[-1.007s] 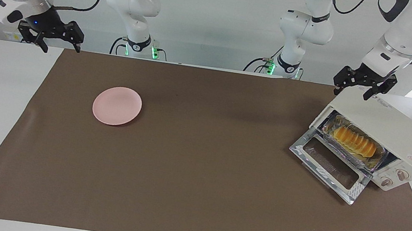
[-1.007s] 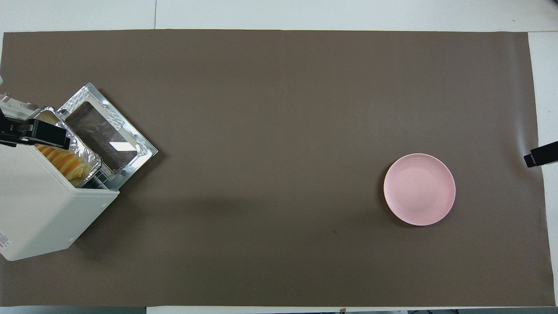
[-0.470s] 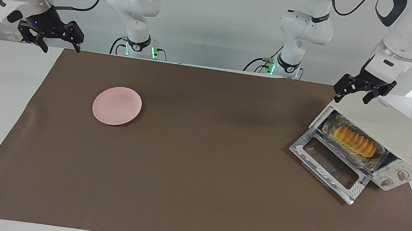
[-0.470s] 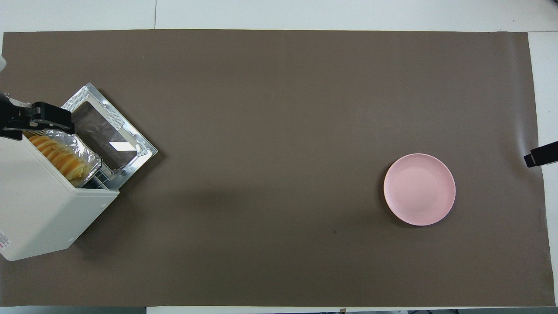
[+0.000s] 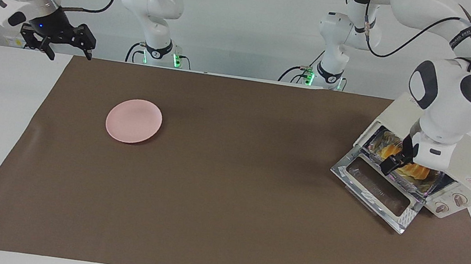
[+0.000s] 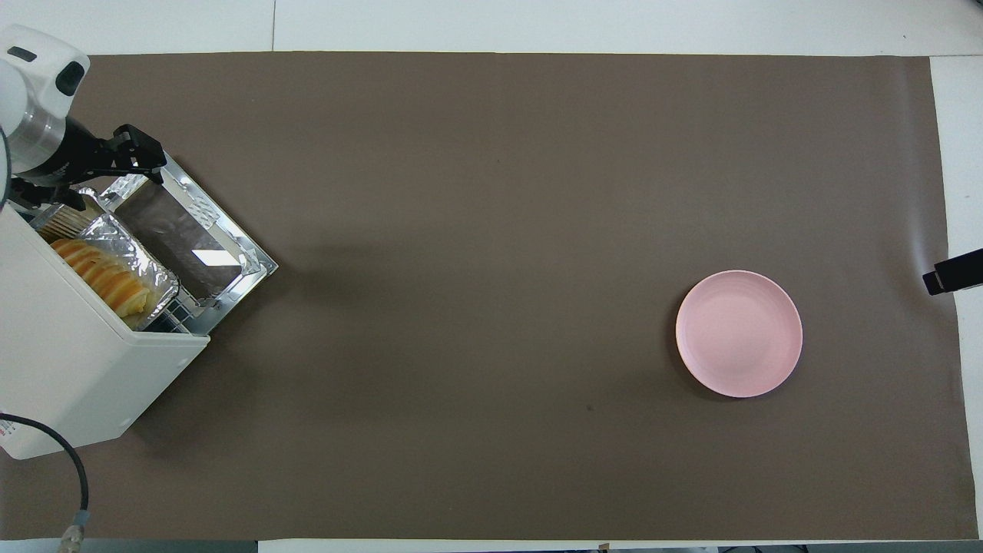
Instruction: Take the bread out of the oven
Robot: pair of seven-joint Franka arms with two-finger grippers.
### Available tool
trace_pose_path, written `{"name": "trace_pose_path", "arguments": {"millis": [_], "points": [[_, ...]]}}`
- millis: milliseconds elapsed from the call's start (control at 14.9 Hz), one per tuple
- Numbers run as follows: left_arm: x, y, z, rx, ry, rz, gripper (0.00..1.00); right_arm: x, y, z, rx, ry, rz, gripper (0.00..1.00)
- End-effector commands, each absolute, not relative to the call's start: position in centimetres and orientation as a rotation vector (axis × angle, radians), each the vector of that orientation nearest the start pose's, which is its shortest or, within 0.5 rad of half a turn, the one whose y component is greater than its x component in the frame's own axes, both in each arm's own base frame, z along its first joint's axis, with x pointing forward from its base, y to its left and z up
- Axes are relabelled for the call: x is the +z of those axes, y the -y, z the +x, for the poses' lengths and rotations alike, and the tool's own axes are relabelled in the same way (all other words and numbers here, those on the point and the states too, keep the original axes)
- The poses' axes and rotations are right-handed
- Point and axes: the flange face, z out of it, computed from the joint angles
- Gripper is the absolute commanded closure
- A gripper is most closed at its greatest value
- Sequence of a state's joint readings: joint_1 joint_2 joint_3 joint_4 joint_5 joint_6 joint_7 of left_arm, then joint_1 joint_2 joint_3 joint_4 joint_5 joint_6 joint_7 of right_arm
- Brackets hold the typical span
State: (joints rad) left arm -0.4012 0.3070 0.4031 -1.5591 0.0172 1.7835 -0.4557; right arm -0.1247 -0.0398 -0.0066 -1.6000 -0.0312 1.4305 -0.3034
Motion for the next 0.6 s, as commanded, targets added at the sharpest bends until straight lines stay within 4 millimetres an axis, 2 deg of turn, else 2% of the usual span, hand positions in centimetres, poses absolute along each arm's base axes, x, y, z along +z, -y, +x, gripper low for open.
{"name": "trace_pose_path", "arguments": {"millis": [0,201,403,537], "points": [[46.3,0.5,62.4,0.006,0.771,-2.903,0.00,62.1,7.2,51.4,0.209,0.271,-3.115,0.00],[42.4,0.1,61.3,-0.007,0.819,-2.901,0.00,62.2,7.2,51.4,0.206,0.271,-3.115,0.00],[41.0,-0.1,60.7,-0.044,0.820,-2.913,0.00,62.2,7.2,51.4,0.207,0.273,-3.115,0.00],[38.9,-0.3,60.2,-0.066,0.824,-2.916,0.00,62.1,7.2,51.4,0.209,0.271,-3.115,0.00]]}}
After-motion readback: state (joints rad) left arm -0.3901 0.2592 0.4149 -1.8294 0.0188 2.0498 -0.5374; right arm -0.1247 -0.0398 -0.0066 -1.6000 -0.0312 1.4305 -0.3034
